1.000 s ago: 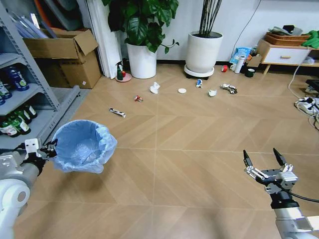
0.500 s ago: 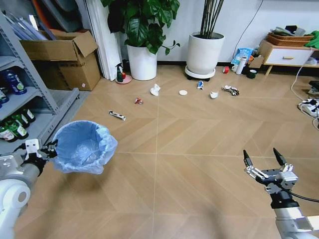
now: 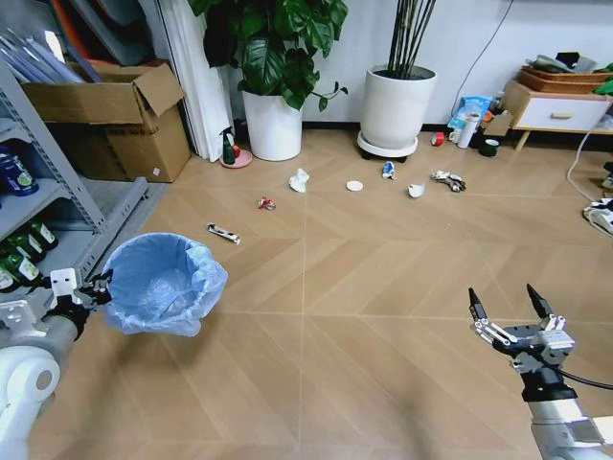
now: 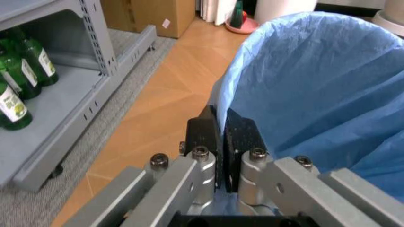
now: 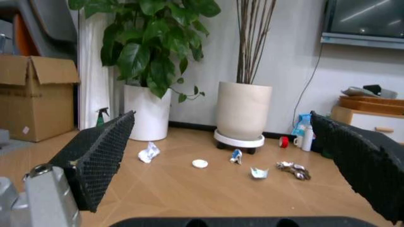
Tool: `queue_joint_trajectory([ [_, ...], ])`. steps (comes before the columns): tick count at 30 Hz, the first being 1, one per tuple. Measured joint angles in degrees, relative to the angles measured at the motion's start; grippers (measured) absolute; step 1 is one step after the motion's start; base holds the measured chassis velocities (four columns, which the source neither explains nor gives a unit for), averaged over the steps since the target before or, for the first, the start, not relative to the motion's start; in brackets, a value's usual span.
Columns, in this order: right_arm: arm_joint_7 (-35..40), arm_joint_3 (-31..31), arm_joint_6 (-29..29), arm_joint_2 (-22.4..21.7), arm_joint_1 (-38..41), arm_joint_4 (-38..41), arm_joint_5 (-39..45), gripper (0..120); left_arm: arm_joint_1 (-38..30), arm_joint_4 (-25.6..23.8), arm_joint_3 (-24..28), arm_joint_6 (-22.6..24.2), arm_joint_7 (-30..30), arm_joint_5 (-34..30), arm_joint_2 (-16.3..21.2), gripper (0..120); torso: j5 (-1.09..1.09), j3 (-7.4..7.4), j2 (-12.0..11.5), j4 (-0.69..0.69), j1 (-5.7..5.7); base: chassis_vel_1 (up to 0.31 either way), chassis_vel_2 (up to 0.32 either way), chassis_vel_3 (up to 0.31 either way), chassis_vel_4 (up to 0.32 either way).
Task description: Pick up the trash bin and place the garbage on the floor into it.
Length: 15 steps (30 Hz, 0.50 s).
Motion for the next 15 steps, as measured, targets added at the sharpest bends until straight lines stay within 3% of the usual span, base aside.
queue_joint_trajectory([
  [15, -0.3, 0.0, 0.1, 0.0, 0.1, 0.0, -0.1, 100, -0.2, 0.0, 0.3, 0.0, -0.1, 0.0, 0.0, 0, -0.01, 0.0, 0.0, -0.01, 0.0, -0.071, 0.199, 0.079, -0.199],
])
